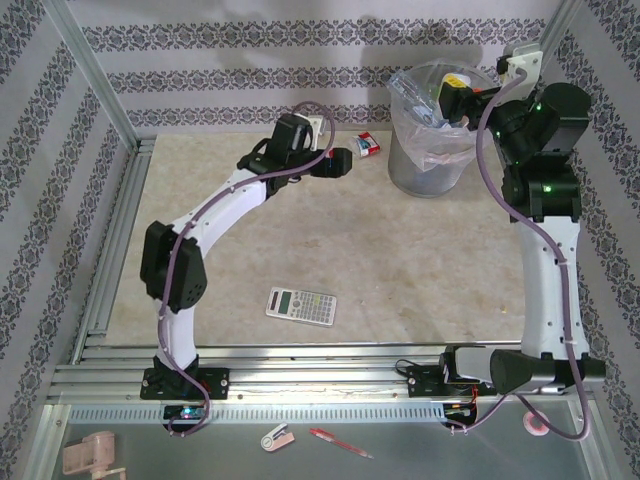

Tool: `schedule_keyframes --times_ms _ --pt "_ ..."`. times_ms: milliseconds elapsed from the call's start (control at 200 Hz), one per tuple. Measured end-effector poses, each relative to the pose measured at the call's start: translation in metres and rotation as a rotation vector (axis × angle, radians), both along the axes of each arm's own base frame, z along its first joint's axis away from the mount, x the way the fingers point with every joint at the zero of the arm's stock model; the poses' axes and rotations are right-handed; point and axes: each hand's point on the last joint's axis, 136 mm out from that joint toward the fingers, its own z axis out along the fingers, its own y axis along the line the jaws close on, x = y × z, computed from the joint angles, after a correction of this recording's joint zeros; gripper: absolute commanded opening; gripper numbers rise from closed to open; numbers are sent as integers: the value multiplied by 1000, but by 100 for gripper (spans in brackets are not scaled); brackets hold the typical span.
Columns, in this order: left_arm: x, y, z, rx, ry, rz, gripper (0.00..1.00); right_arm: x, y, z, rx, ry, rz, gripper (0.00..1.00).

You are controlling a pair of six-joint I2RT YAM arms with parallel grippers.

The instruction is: Throw the plastic bottles in the bin

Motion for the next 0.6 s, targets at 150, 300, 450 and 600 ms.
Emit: schedule_keyframes --times_ms 150,300,450,600 --pt "29 0 -27 52 80 17 100 -17 13 -3 0 17 50 95" --pt "54 -3 -49 78 129 21 100 -28 22 -16 1 61 77 95" --pt "73 1 -73 54 174 34 99 -38 27 -32 9 113 90 95" --pt "87 13 -108 -10 265 83 96 -50 30 -45 34 157 100 95"
